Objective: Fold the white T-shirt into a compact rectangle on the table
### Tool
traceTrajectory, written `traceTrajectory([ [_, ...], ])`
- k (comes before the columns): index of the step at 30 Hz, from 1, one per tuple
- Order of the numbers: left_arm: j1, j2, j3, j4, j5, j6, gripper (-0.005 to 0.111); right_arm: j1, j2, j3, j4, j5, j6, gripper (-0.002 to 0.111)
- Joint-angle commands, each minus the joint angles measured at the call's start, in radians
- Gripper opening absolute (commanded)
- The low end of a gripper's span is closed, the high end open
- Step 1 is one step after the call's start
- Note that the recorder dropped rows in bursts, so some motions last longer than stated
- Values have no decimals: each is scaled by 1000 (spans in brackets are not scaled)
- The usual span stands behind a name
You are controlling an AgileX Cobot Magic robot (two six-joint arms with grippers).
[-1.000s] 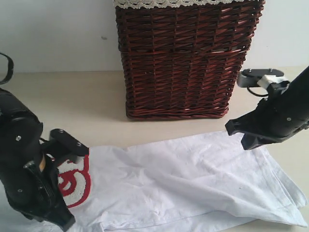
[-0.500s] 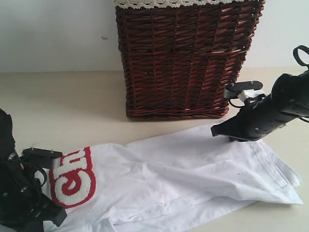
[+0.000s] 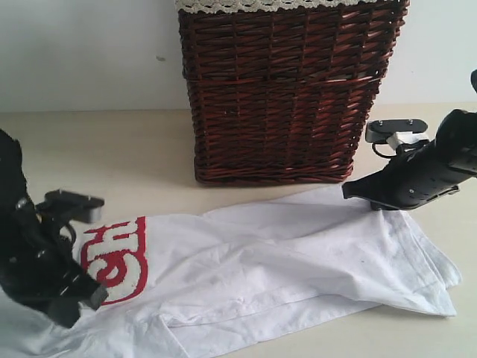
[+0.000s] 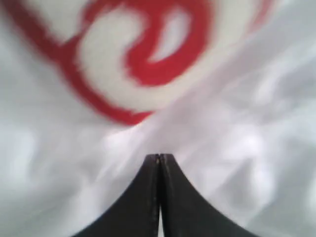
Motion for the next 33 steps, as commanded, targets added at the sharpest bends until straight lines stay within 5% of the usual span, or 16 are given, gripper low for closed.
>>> traceTrajectory([
  [1,0,-130,-3,-473,24,465,0,-8,-25,9,6,56,-15,0],
  [4,-20,-161,15,-600,104,590,0,-8,-68,9,20,75,-15,0],
  [10,-180,-144,73,-501,121,573,2,-8,-199,9,22,143,-29,0],
  [15,-306,-142,73,-368,69,447,26,39,-331,9,11,326,-200,15],
  [19,-317,-142,73,-315,85,391,43,151,-426,9,-105,566,-330,30],
  [24,-317,-163,73,-274,109,355,44,302,-531,66,-166,715,-346,38],
  [33,-317,-240,73,-282,105,353,44,548,-572,352,-381,625,-208,49],
])
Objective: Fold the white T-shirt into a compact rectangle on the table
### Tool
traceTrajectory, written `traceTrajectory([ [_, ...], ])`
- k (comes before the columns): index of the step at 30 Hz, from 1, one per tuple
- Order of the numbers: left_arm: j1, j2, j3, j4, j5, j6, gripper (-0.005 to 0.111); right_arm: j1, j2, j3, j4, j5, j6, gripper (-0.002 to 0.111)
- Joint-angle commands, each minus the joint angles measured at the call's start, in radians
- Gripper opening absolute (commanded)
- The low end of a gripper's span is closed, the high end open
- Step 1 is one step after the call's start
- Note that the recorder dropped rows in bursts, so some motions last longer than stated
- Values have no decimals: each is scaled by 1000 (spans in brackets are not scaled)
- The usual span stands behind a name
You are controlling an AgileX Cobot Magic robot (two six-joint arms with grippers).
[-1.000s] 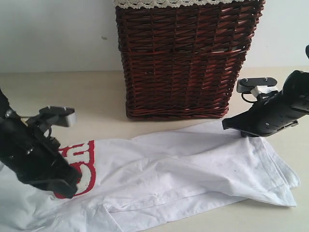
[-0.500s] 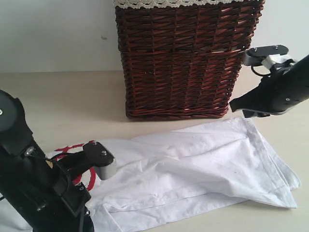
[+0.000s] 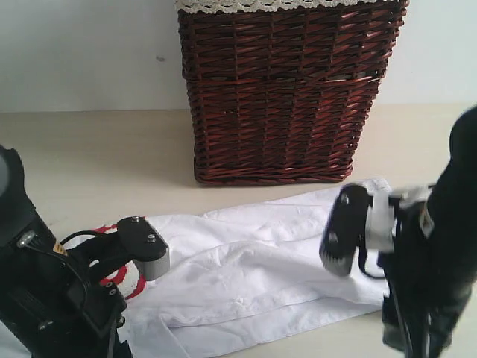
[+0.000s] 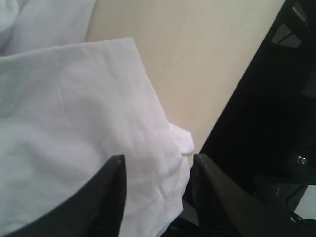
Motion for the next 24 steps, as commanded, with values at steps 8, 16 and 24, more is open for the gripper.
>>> traceTrajectory([
  [8,-5,-59,1,-7,2,-9,44,127,-7,141,-730,-203,733,49],
  [16,-5,-59,1,-7,-1,-9,44,127,103,146,-613,-251,605,49],
  [24,-5,-59,1,-5,0,-11,44,127,208,144,-840,-208,831,21],
])
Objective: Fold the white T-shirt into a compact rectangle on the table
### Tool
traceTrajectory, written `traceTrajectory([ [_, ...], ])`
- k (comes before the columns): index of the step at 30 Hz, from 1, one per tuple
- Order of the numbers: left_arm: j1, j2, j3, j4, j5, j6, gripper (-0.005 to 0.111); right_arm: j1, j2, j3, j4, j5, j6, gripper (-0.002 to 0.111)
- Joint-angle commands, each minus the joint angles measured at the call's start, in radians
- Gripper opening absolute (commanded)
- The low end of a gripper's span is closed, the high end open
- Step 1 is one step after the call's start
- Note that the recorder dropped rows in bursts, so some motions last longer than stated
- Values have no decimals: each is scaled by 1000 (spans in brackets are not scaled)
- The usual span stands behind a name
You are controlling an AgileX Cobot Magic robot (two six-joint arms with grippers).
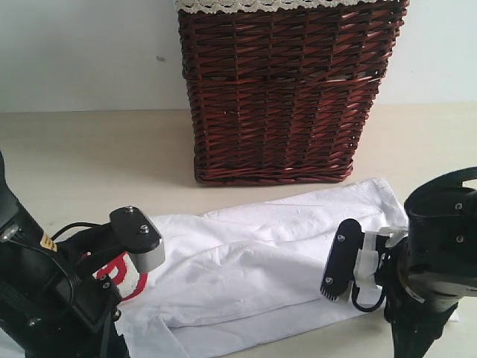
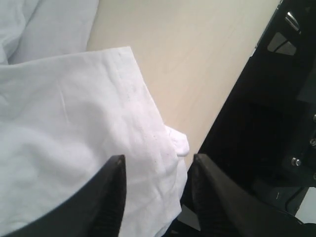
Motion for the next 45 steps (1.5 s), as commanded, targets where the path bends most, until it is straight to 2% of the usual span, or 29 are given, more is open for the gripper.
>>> traceTrajectory([
  [1,-5,-11,1,-5,0,-8,44,3,14,2,-96,46,77,17],
  [5,-5,-11,1,-5,0,-8,44,3,14,-19,-105,115,77,7],
  [10,-5,-11,1,-5,0,-8,44,3,14,-85,-147,231,82,7],
  [13,-5,-11,1,-5,0,-8,44,3,14,-108,-203,279,137,7],
  [17,-5,-11,1,-3,0,-8,44,13,-11,-109,-365,334,277,1],
  [19,-5,-11,1,-3,0,-8,44,51,-25,-107,-328,261,220,1],
  [21,-5,-11,1,-3,4,-8,44,61,-23,-107,-137,179,-41,3],
  [22,-5,-9,10,-1,23,-8,44,61,-12,-106,-86,183,-115,10],
  [23,-7,4,46,-3,29,-3,44,61,-2,-106,-142,230,-58,17],
  [25,-37,36,113,18,-24,2,44,61,4,-106,-238,291,50,20],
  [28,-116,54,117,18,-63,2,44,61,4,-106,-256,281,86,20],
  [29,-176,58,117,9,-93,2,50,61,4,-106,-256,273,88,20],
  [31,-255,57,117,21,-182,-31,58,61,4,-106,-256,260,88,20],
  [32,-269,57,117,33,-208,-54,60,61,4,-106,-256,258,88,20],
  [35,-286,71,117,57,-252,-135,63,61,4,-106,-253,258,88,20],
  [45,-286,193,144,66,-279,-141,63,61,4,-106,-253,248,95,20],
])
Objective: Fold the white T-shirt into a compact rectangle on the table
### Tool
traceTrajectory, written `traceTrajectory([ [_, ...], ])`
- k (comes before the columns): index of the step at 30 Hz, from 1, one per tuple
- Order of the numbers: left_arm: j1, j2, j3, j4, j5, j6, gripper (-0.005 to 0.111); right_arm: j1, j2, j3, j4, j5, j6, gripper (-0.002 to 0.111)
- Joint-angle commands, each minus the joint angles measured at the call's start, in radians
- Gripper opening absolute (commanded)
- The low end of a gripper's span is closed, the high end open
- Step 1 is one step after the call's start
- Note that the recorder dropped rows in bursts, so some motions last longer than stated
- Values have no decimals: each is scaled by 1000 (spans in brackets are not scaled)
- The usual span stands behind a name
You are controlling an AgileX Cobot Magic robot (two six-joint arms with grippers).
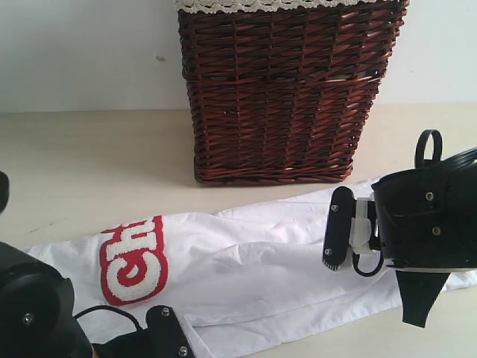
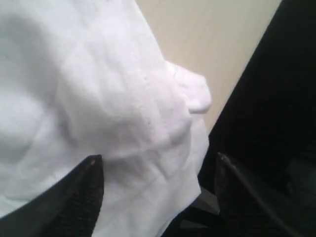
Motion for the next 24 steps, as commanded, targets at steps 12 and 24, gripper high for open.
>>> traceTrajectory([
  [12,-8,36,2,-26,95,1,13,1,0,-4,-10,-15,15,19],
  [24,-8,22,3,-68,86,29,8,1,0,-4,-10,-19,22,19],
])
